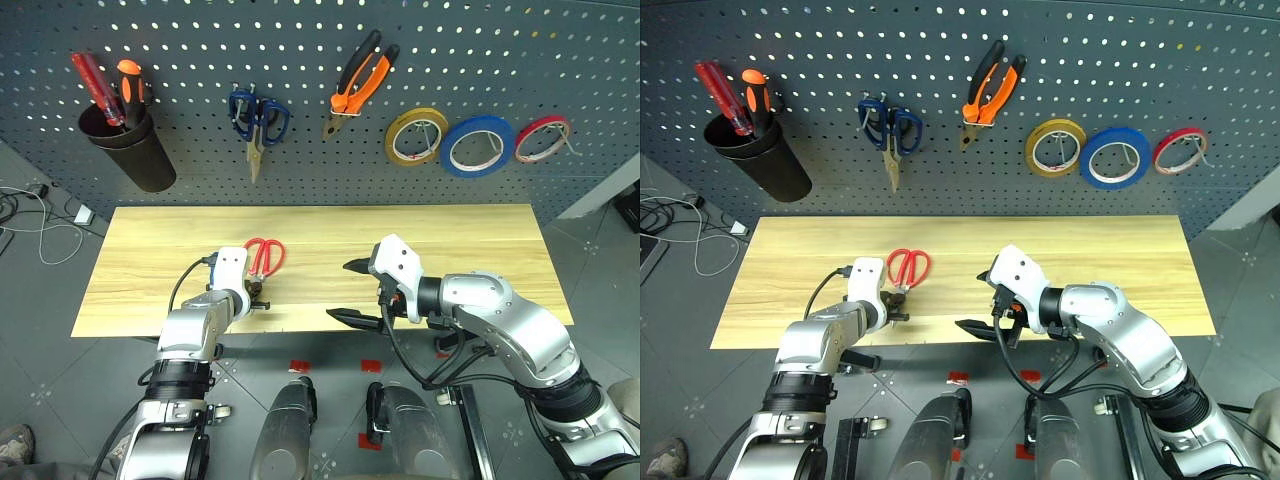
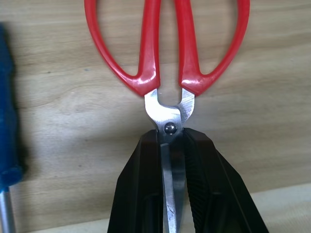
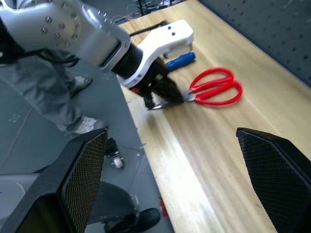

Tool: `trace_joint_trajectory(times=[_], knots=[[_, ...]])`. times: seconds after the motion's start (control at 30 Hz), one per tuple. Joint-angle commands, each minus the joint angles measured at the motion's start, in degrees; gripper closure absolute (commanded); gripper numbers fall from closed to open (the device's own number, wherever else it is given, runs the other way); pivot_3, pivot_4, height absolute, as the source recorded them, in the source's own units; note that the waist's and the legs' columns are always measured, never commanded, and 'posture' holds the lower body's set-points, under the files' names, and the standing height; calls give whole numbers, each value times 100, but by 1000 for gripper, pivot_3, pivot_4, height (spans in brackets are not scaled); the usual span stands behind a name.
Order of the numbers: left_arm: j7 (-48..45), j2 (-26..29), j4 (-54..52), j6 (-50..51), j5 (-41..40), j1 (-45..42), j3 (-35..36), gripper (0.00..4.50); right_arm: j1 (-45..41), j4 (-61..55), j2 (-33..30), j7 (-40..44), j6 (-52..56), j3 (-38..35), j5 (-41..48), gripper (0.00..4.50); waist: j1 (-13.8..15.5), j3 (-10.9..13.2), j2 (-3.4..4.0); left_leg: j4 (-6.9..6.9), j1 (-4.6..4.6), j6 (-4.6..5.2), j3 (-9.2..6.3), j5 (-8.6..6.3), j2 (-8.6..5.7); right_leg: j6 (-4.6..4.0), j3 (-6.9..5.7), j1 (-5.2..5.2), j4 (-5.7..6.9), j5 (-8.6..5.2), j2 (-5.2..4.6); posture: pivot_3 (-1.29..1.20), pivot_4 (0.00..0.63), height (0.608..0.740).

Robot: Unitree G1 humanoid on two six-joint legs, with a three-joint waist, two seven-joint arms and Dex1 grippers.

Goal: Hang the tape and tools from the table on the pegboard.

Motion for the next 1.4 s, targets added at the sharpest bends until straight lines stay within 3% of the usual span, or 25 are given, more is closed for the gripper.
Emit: trace_joint_trajectory(times=[0.03, 0.27, 0.37, 0.53, 0.87, 1.17, 1.4], knots=[[-309, 250, -1160, -1191, 322, 853, -393, 4176, 173, -486, 57, -443, -246, -340, -227, 0, -27, 0, -4, -3, -1, -7, 2, 0, 2, -5, 1, -2, -4, 3, 0, -13, 304, 740], [-100, 533, -3283, -3368, 1156, 2690, -425, 4176, 621, -1156, 508, -1166, -613, -996, -263, 0, -22, 0, -2, -25, -11, -10, 3, -6, 10, -28, -4, -1, -55, 16, 1, -43, 313, 740], [200, 541, -3896, -3926, 1539, 2792, -174, 4176, 608, -1359, 698, -1380, -685, -1300, -207, 0, -6, 0, -3, -24, -16, 9, 7, -18, 7, -28, -1, -3, -61, 16, -1, -42, 311, 740], [358, 457, -4110, -3986, 1671, 2422, 63, 4176, 432, -1379, 1084, -1760, -545, -1666, 0, 0, 1, -1, -2, -17, -15, 21, 2, -23, 9, -13, -9, 2, -56, 8, 5, -38, 308, 740], [503, 439, -2756, -4263, 1885, 729, -5, 4176, 124, -1069, 1088, -1792, -618, -1575, -100, 0, -25, -1, -3, -4, -15, 24, 1, -23, 4, 1, -11, 4, -43, 5, 10, -42, 303, 740], [698, 230, -1548, -4363, 2014, -9, -136, 4176, -263, -780, 972, -1664, -657, -1552, -128, 0, -132, -1, -4, -3, -16, 15, 4, -17, 4, -21, -11, 3, -44, 20, 9, -67, 302, 740], [389, -82, -1426, -3308, 1545, 93, -96, 2030, -152, -758, 892, -1702, -596, -1438, -258, 0, -165, -2, -5, 2, -15, 13, 6, -16, 3, -21, -9, 5, -43, 21, 8, -79, 306, 740]])
